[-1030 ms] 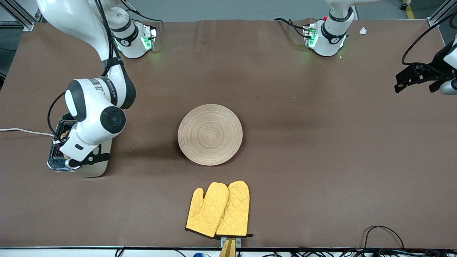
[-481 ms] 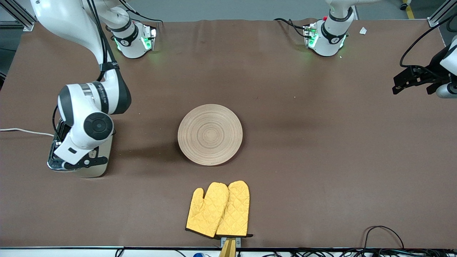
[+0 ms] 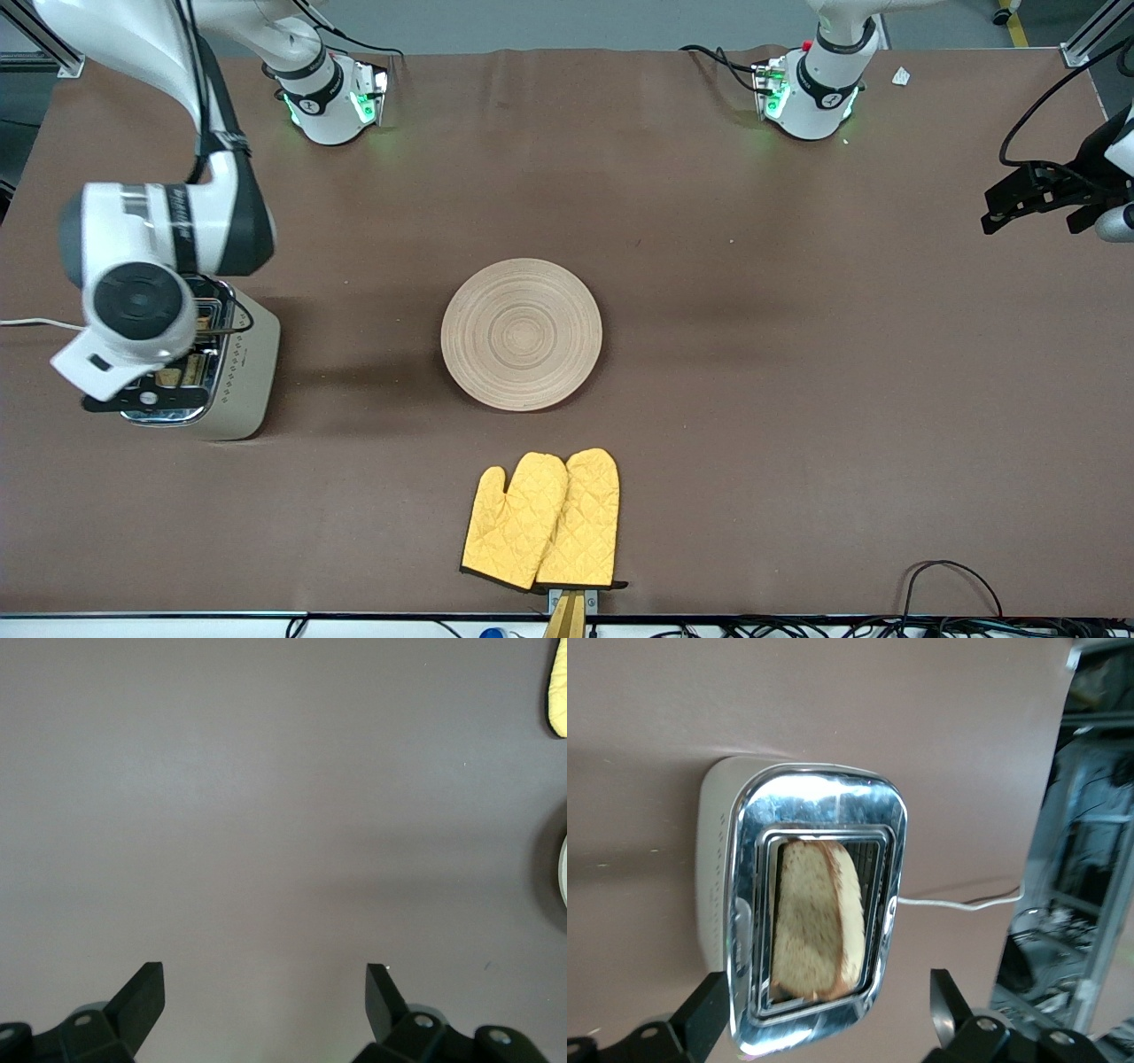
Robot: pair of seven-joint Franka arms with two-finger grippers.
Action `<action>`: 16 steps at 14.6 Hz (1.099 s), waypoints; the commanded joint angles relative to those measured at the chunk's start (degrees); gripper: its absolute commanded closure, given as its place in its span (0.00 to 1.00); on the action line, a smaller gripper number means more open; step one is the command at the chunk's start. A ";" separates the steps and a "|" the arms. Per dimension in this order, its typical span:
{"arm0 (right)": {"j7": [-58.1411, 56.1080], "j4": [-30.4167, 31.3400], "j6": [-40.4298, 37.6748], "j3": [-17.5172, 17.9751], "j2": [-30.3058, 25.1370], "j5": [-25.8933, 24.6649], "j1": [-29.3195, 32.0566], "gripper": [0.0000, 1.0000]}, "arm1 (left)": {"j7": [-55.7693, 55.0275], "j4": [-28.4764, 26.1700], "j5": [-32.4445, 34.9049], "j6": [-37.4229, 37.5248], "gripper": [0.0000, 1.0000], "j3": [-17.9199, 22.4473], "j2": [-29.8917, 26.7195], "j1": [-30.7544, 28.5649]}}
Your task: Move plate and put bread in toaster
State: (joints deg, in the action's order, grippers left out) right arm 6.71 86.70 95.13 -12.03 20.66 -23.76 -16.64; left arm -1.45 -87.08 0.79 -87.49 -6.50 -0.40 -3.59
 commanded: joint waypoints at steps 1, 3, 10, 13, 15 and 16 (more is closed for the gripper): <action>-3.19 -4.86 -5.99 0.60 -3.59 9.92 3.71 0.00 | 0.83 1.12 0.00 0.12 0.00 -0.09 0.40 -0.18; -3.55 -3.13 -7.41 0.69 -8.59 15.82 7.05 0.00 | 0.83 1.03 0.00 0.12 0.00 -0.09 0.49 -0.18; -4.08 13.37 -4.10 0.69 -27.65 25.96 13.39 0.00 | 0.83 1.12 0.00 0.12 0.00 -0.18 0.40 0.08; -4.08 17.71 -2.24 1.04 -31.64 25.96 13.04 0.00 | 0.83 1.12 0.00 0.30 0.00 -0.18 0.40 0.08; -4.08 17.45 -2.32 1.13 -31.82 25.96 12.69 0.00 | 0.83 1.12 0.00 0.65 0.00 -0.36 0.23 0.08; -4.08 17.19 -2.49 1.31 -31.82 25.96 12.08 0.00 | 0.83 1.12 0.00 0.74 0.00 -0.36 0.22 0.08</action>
State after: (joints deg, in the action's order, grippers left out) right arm 2.62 101.80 91.33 -11.18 -9.79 1.20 -3.92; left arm -1.45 -86.97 0.79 -87.47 -6.64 -0.35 -3.44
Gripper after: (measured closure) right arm 0.000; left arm 0.000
